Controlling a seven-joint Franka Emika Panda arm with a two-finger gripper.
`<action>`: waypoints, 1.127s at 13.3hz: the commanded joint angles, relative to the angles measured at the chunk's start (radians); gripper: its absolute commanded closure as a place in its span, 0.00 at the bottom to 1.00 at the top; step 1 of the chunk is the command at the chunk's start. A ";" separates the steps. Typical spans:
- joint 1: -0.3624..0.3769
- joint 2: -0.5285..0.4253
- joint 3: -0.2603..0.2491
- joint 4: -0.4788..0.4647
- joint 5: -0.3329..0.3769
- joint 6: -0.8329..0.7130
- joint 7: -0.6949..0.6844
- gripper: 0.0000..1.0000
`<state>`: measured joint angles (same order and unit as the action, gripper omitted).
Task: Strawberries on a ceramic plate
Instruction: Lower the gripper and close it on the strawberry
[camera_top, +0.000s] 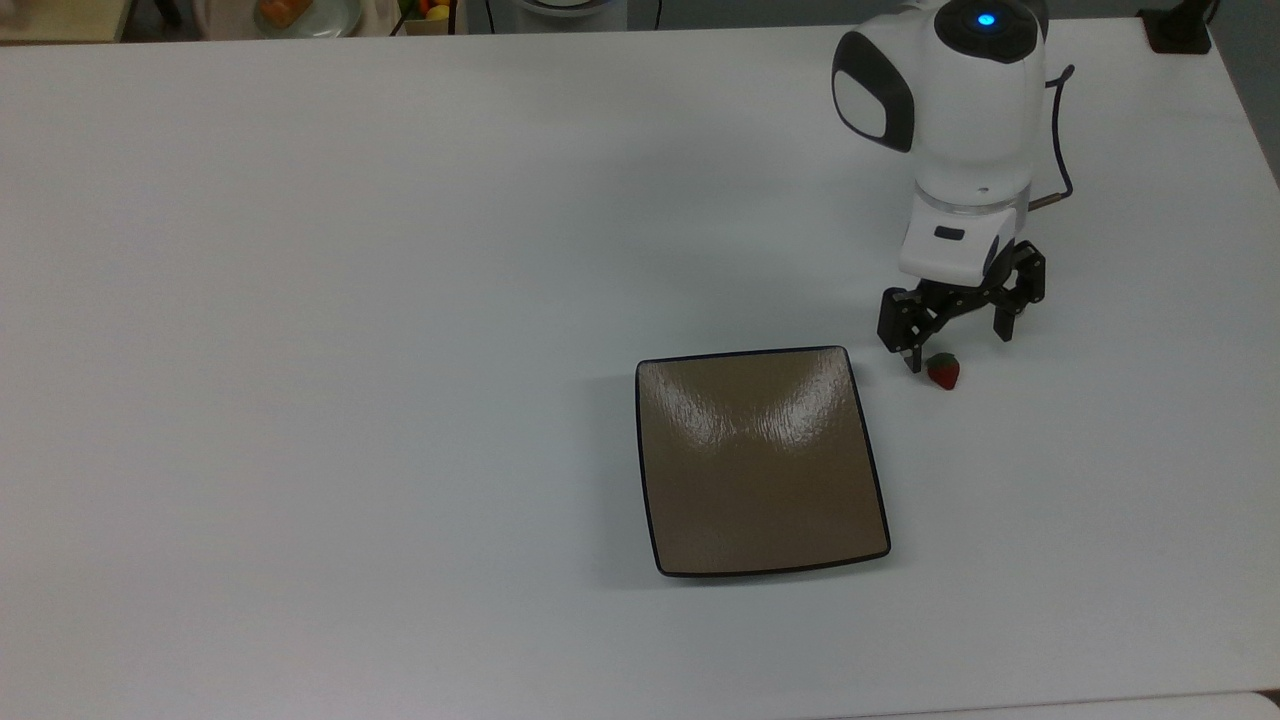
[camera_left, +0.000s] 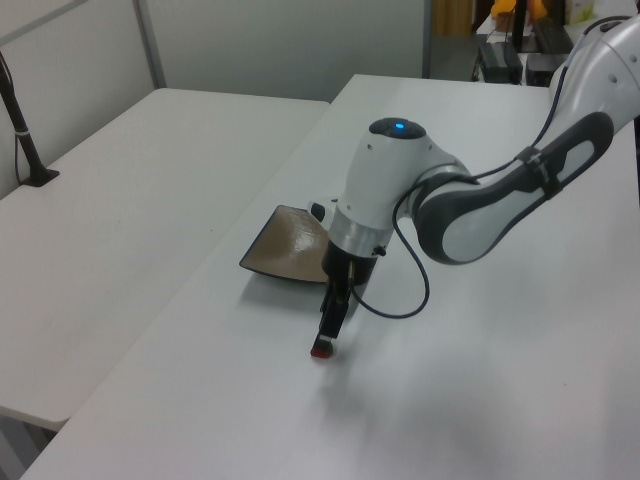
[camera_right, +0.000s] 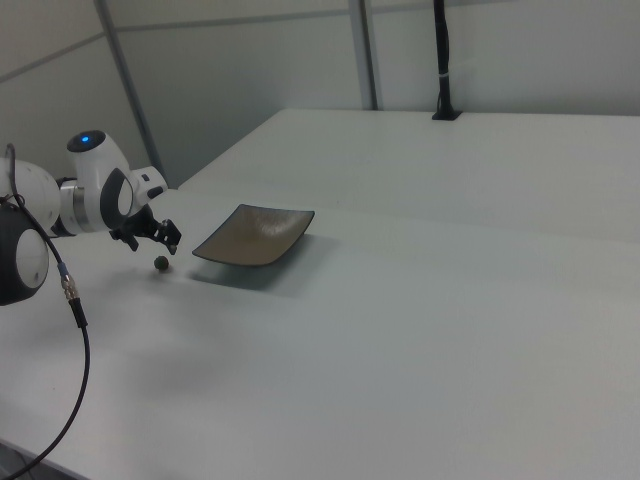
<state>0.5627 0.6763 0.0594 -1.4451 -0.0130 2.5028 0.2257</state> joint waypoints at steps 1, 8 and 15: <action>0.017 0.029 -0.010 0.008 -0.025 0.048 0.018 0.00; 0.019 0.045 -0.009 -0.021 -0.137 0.094 0.017 0.33; 0.020 0.028 -0.009 -0.023 -0.168 0.080 0.018 0.85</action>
<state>0.5721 0.7273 0.0594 -1.4483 -0.1613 2.5721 0.2256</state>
